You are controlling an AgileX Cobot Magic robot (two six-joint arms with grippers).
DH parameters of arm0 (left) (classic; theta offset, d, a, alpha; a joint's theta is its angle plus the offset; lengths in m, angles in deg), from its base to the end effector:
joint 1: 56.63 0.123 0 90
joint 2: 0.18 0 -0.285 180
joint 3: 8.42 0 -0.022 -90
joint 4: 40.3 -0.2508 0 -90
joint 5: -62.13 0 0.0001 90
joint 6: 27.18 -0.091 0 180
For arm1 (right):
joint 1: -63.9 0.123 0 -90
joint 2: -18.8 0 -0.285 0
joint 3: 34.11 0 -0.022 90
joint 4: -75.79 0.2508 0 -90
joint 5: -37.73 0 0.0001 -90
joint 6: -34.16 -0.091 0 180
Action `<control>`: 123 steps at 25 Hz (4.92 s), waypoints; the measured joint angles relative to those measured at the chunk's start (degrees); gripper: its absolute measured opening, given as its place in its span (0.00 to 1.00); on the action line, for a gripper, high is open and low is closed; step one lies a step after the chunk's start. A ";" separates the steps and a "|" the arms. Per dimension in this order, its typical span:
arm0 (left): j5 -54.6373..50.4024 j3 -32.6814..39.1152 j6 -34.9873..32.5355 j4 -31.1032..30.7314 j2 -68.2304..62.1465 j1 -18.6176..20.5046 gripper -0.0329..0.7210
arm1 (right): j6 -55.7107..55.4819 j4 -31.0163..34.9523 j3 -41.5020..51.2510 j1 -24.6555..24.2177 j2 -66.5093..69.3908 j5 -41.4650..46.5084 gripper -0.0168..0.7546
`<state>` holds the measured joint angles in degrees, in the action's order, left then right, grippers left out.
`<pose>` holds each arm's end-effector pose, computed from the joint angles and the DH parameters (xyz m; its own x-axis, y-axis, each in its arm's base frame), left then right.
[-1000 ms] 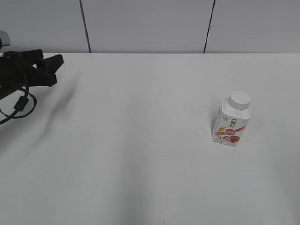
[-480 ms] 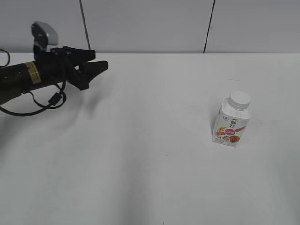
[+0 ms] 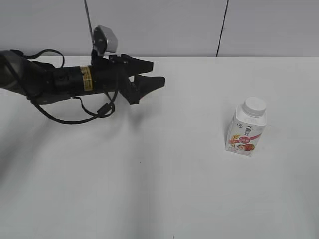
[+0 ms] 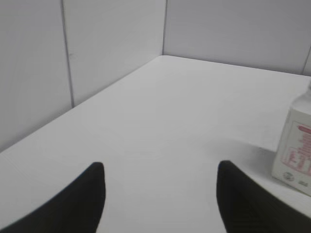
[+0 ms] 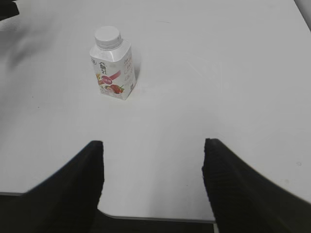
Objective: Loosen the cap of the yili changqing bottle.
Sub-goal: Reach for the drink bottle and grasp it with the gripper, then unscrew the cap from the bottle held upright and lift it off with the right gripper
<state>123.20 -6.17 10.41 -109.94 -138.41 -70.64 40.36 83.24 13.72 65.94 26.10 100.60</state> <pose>0.4074 -0.1786 0.1170 -0.0640 0.1676 -0.9838 0.9425 0.3341 -0.0044 -0.0100 0.0102 0.2784 -0.4589 -0.0647 -0.8861 -0.1599 0.9871 0.0107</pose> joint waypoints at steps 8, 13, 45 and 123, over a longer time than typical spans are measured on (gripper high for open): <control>-0.01 -4.60 3.48 -3.09 -1.77 -6.65 0.78 | 0.00 0.00 0.00 0.00 0.00 0.00 0.68; -1.50 -6.87 7.96 -4.01 -2.63 -10.11 0.79 | 0.00 0.00 0.00 0.00 0.00 0.00 0.68; -2.41 -18.42 11.82 -7.27 -11.57 -20.00 0.79 | 0.00 0.05 0.00 0.00 0.00 -0.05 0.68; -4.13 -18.67 9.97 -4.10 -12.60 -21.72 0.64 | 2.18 3.57 -49.02 7.36 93.12 6.83 0.58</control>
<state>119.07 -24.84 20.37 -114.03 -151.01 -92.36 42.53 86.81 -35.30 73.29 119.22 107.43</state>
